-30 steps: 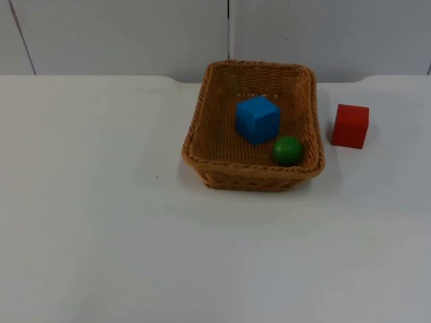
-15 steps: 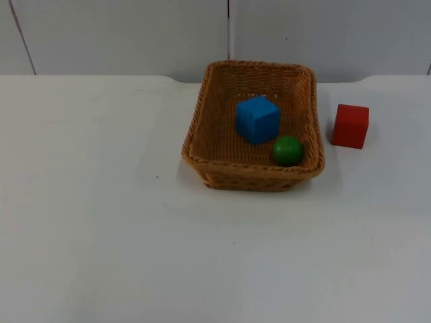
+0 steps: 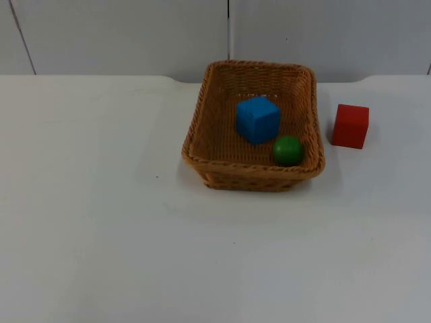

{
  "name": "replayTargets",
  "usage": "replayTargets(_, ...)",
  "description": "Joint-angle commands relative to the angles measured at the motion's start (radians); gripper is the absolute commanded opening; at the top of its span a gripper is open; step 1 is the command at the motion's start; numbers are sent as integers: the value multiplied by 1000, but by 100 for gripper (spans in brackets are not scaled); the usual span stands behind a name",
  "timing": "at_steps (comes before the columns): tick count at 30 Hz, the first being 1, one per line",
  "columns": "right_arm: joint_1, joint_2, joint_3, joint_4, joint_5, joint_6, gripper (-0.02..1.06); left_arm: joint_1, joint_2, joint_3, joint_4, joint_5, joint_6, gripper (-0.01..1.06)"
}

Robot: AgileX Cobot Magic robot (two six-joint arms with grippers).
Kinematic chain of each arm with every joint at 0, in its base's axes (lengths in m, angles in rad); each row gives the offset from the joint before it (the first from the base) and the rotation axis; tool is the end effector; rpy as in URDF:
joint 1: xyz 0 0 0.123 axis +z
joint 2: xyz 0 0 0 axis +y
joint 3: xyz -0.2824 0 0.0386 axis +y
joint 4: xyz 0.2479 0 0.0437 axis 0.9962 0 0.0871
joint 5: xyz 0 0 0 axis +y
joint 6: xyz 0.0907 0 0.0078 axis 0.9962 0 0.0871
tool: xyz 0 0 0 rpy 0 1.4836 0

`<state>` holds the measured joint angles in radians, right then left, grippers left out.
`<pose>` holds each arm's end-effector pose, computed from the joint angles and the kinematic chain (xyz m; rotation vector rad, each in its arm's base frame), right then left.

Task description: Place all geometric objects except the red cube into the basket.

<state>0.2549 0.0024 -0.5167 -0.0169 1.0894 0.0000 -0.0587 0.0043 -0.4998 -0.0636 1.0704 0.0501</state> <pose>-0.0070 -0.0032 0.2795 -0.2608 2.0448 0.1375 -0.0049 -0.0048 0.2765 0.1150 2.0546 -0.0816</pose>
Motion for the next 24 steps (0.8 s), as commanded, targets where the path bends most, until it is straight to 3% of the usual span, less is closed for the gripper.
replayTargets(1, -103, -2, 0, 1, -12, -8, 105, 3, -4, 5, 1, 3, -6, 105)
replayTargets(7, -210, -2, 0, 1, -12, -8, 105, 3, -4, 5, 1, 3, -6, 105)
replayTargets(20, -212, -2, 0, 1, -12, -5, 105, 3, -4, 5, 1, 3, -6, 105)
replayTargets(24, -212, -2, 0, 1, -12, -5, 105, 47, -4, 5, 1, 3, -6, 105)
